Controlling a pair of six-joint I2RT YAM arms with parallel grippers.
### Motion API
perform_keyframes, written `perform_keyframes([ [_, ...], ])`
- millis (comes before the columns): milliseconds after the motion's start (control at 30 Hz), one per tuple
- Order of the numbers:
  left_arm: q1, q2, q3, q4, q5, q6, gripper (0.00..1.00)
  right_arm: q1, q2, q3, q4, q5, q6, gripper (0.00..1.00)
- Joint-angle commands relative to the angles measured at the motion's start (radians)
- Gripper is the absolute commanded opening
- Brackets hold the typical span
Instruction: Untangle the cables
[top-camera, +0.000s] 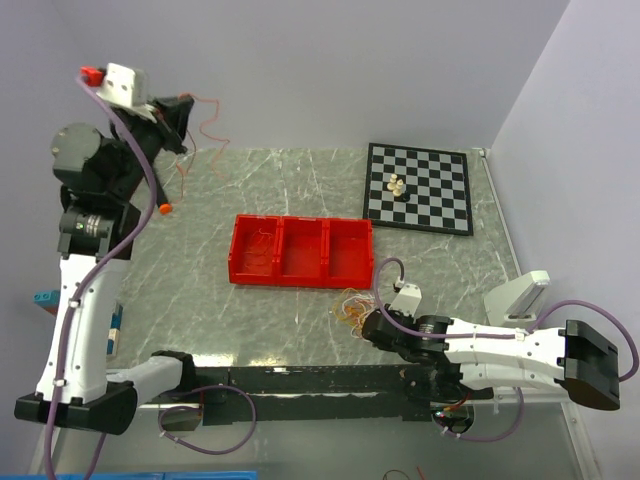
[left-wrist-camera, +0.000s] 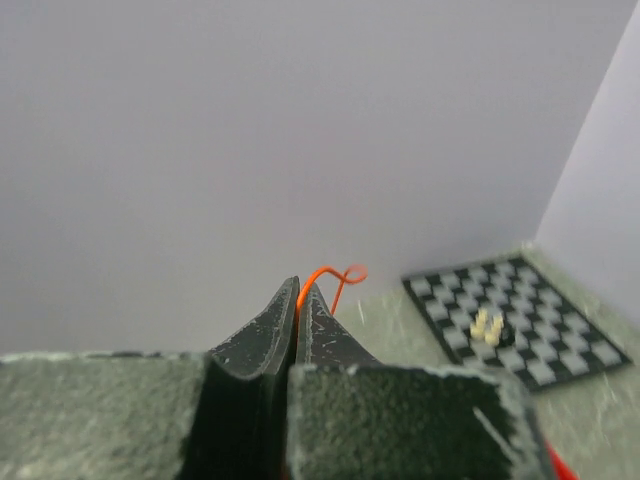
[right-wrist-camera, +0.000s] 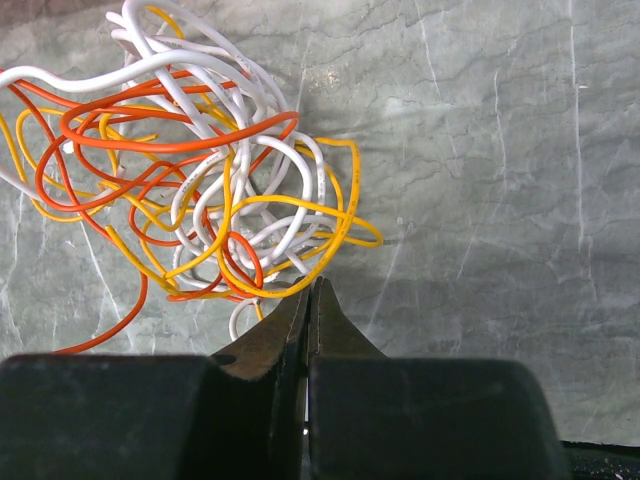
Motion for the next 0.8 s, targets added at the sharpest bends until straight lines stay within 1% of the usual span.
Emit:
perform_keyframes([
  [0, 0.004, -0.031, -0.153, -0.028, 0.02, 0.008, 0.01, 0.009, -0.012, 0.002, 0.005, 0.018, 0.005, 0.0],
  [167, 0.004, -0.063, -0.256, -0.064, 0.021, 0.037, 0.01, 0.008, -0.014, 0.005, -0.005, 0.018, 0.003, 0.0],
  [333, -0.007, -0.06, -0.305, -0.097, 0.032, 0.054, 0.01, 0.008, -0.012, 0.01, -0.011, 0.022, 0.008, 0.0],
  [433, -0.036, -0.056, -0.339, -0.108, -0.007, 0.075, 0.01, 0.008, -0.015, 0.008, -0.01, 0.022, 0.015, 0.0],
  [533, -0.095, -0.037, -0.368, -0.114, -0.105, 0.086, 0.01, 0.008, -0.014, 0.006, -0.011, 0.022, 0.017, 0.0],
  [567, -0.114, -0.023, -0.365, -0.125, -0.132, 0.121, 0.01, 0.008, -0.014, 0.006, -0.013, 0.022, 0.017, 0.0],
  [633, -0.14, -0.004, -0.359, -0.139, -0.164, 0.106, 0.01, 0.008, -0.014, 0.006, -0.018, 0.024, 0.018, 0.0],
  [667, -0.148, 0.004, -0.353, -0.142, -0.17, 0.068, 0.01, 0.008, -0.012, 0.006, -0.018, 0.024, 0.02, 0.0],
  [767, -0.172, 0.027, -0.336, -0.137, -0.205, 0.021, 0.01, 0.008, -0.012, 0.005, -0.018, 0.022, 0.02, 0.0],
])
